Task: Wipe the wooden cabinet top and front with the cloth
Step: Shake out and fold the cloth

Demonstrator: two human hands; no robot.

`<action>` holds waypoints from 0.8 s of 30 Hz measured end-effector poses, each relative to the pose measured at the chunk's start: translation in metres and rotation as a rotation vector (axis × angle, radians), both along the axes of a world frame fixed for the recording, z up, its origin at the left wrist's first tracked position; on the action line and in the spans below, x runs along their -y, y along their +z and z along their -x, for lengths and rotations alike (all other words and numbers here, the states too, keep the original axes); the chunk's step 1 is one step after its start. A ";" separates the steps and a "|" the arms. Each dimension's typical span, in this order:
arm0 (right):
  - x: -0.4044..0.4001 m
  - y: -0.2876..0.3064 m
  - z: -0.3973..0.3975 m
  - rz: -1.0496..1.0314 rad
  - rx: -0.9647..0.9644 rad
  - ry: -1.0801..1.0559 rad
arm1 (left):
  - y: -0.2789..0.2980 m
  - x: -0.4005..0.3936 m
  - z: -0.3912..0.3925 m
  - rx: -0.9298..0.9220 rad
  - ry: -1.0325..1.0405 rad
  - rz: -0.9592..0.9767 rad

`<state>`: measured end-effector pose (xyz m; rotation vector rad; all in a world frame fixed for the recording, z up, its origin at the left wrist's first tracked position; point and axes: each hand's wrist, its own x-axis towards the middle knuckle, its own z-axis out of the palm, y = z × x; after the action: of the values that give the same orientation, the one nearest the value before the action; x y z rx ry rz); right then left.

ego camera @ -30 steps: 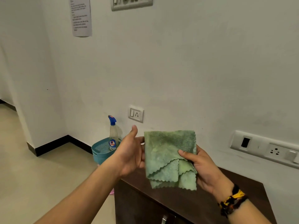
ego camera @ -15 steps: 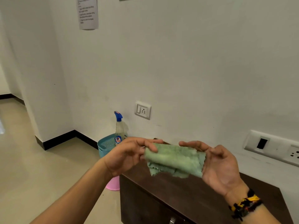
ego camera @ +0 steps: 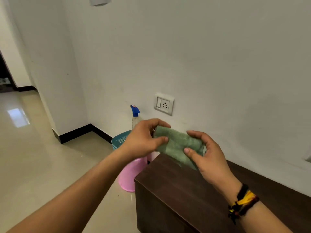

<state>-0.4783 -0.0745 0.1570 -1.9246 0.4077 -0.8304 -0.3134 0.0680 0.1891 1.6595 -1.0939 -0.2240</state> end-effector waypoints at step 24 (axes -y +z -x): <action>-0.023 -0.037 -0.219 0.050 -0.394 0.061 | -0.062 0.029 -0.219 0.444 0.662 -0.391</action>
<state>-0.2590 -0.0515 0.1200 -2.1391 0.5631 -0.4217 -0.0940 0.0387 0.1275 2.4052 -0.7751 0.4036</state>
